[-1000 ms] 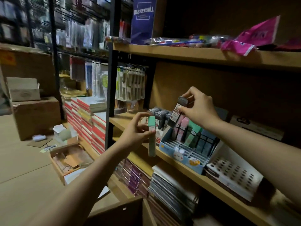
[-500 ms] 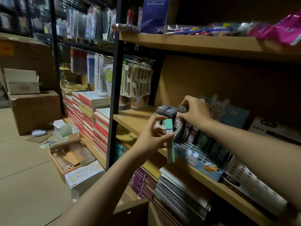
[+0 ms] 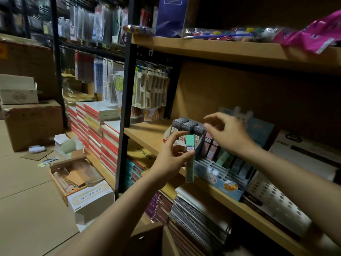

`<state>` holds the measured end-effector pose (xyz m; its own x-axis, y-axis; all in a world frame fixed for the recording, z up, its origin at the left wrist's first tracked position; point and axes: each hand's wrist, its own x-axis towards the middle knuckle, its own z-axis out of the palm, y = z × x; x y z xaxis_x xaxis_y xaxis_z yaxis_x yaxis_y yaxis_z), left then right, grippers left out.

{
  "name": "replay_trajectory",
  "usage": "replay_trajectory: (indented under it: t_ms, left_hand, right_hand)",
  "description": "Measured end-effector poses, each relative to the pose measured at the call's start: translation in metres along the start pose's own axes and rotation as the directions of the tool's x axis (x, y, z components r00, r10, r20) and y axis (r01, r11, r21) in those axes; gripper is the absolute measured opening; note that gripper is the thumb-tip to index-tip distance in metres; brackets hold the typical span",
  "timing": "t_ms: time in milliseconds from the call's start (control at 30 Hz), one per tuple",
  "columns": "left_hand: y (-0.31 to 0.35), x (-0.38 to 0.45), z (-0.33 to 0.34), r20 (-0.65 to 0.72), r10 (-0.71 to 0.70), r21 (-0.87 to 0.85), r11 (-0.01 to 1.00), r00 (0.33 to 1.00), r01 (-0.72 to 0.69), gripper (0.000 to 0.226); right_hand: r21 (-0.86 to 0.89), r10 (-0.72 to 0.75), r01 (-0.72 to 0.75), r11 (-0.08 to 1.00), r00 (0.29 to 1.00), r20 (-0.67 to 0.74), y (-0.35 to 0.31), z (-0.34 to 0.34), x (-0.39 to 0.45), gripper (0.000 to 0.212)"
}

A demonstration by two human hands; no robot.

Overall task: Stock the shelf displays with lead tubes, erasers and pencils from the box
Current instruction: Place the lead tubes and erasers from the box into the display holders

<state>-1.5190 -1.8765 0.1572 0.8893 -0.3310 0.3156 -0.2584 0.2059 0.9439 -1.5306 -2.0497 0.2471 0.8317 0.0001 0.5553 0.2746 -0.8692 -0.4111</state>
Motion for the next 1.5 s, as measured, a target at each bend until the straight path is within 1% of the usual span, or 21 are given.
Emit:
replay_trajectory:
  t_ms: [67,100,167,233,300,333,400,433,500,567,600,633,667,767,867,1000,1133,1200,1333,1400,1500]
  left_hand:
    - [0.001,-0.002,0.012,0.054,0.010,-0.031,0.999,0.999,-0.009,0.050]
    - [0.002,-0.004,0.018,0.095,0.016,-0.036,0.999,0.995,-0.012,0.047]
    - [0.005,-0.008,0.034,0.161,0.032,0.010,0.999,0.986,-0.034,0.043]
    - [0.008,-0.012,0.048,0.181,0.065,0.125,0.988,0.981,-0.089,0.040]
    - [0.009,-0.014,0.058,0.189,0.132,0.325,0.927,0.973,-0.188,0.039]
    - [0.008,-0.014,0.060,0.201,0.172,0.435,0.867,0.964,-0.245,0.040]
    - [0.002,-0.012,0.060,0.255,0.230,0.634,0.693,0.939,-0.342,0.046]
    - [-0.002,-0.011,0.059,0.287,0.236,0.704,0.605,0.928,-0.371,0.050]
    - [-0.009,-0.009,0.057,0.343,0.219,0.795,0.450,0.913,-0.407,0.057]
    - [-0.013,-0.005,0.059,0.375,0.210,0.855,0.297,0.903,-0.424,0.062]
    - [-0.013,-0.003,0.061,0.374,0.215,0.873,0.245,0.902,-0.421,0.064]
    - [-0.012,0.000,0.065,0.367,0.226,0.883,0.221,0.902,-0.414,0.065]
    - [-0.010,0.002,0.069,0.361,0.241,0.882,0.225,0.901,-0.413,0.065]
    - [-0.004,0.009,0.079,0.364,0.273,0.841,0.314,0.891,-0.440,0.070]
    - [-0.006,0.021,0.081,0.389,0.274,0.827,0.318,0.880,-0.464,0.073]
    - [-0.013,0.041,0.086,0.433,0.249,0.822,0.286,0.866,-0.493,0.071]
    - [-0.014,0.050,0.089,0.398,0.366,0.830,0.246,0.841,-0.501,0.065]
    - [-0.015,0.050,0.085,0.377,0.383,0.842,0.238,0.843,-0.484,0.064]
    - [-0.018,0.053,0.073,0.376,0.374,0.887,0.122,0.848,-0.446,0.065]
    - [-0.017,0.056,0.069,0.398,0.375,0.888,0.072,0.837,-0.454,0.063]
    - [-0.012,0.058,0.065,0.432,0.371,0.874,0.051,0.822,-0.482,0.058]
  right_hand:
    - [0.073,0.035,-0.042,0.996,0.995,0.097,-0.002,-0.007,-0.029,0.029]
    - [0.091,0.045,-0.056,0.994,0.992,0.118,-0.002,-0.008,-0.043,0.032]
    - [0.071,0.057,-0.065,0.995,0.993,0.108,0.001,-0.014,-0.063,0.032]
    - [0.037,0.090,-0.093,0.995,0.993,0.081,0.007,-0.029,-0.070,0.029]
    - [0.052,0.144,-0.146,0.988,0.989,0.040,0.015,-0.053,-0.068,0.029]
    - [0.067,0.166,-0.166,0.984,0.986,0.004,0.020,-0.066,-0.066,0.029]
    - [0.041,0.178,-0.175,0.984,0.980,-0.083,0.027,-0.089,-0.060,0.030]
    - [0.012,0.174,-0.174,0.985,0.978,-0.116,0.030,-0.097,-0.059,0.029]
    - [-0.032,0.173,-0.179,0.983,0.975,-0.139,0.034,-0.106,-0.057,0.024]
    - [-0.084,0.181,-0.193,0.977,0.974,-0.132,0.037,-0.106,-0.056,0.023]
    - [-0.115,0.177,-0.192,0.975,0.975,-0.131,0.037,-0.105,-0.056,0.023]
    - [-0.141,0.165,-0.184,0.973,0.977,-0.132,0.038,-0.103,-0.056,0.024]
    - [-0.155,0.151,-0.171,0.973,0.980,-0.132,0.039,-0.101,-0.056,0.024]
    - [-0.172,0.119,-0.137,0.975,0.986,-0.113,0.040,-0.097,-0.054,0.025]
    - [-0.161,0.111,-0.127,0.979,0.988,-0.105,0.044,-0.095,-0.054,0.025]
    - [-0.101,0.085,-0.102,0.990,0.984,-0.156,0.052,-0.094,-0.057,0.024]
    - [-0.095,0.058,-0.075,0.993,0.985,-0.165,0.054,-0.092,-0.052,0.019]
    - [-0.082,0.059,-0.073,0.994,0.985,-0.162,0.055,-0.087,-0.048,0.017]
    - [-0.123,0.049,-0.067,0.990,0.989,-0.141,0.055,-0.074,-0.038,0.016]
    - [-0.146,0.038,-0.058,0.988,0.990,-0.136,0.055,-0.068,-0.035,0.016]
    - [-0.149,0.038,-0.062,0.987,0.987,-0.156,0.056,-0.060,-0.030,0.015]
